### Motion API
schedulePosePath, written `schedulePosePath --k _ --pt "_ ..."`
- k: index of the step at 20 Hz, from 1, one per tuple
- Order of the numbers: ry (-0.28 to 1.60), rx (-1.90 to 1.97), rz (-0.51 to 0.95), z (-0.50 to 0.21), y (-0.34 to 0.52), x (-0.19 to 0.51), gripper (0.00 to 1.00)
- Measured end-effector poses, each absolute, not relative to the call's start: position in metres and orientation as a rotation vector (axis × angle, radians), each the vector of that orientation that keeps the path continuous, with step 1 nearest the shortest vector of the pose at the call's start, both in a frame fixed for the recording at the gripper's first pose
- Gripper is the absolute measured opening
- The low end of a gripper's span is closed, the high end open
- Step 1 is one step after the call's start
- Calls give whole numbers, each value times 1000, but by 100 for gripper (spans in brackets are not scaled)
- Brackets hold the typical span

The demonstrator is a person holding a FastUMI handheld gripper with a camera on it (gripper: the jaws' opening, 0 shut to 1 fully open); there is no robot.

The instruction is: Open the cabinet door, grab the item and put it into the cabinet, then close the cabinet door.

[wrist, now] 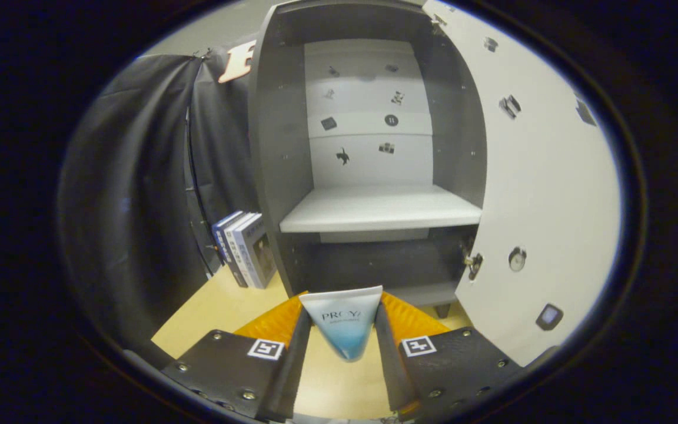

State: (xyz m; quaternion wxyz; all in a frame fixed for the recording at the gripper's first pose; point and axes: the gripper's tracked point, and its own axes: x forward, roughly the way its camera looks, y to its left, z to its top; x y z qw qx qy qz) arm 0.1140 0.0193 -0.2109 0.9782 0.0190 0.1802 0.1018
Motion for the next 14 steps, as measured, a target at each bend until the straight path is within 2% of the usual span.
schedulePosePath --k 6,14 --pt "238 22 229 -135 23 178 58" --pt "153 65 180 -96 21 286 58"
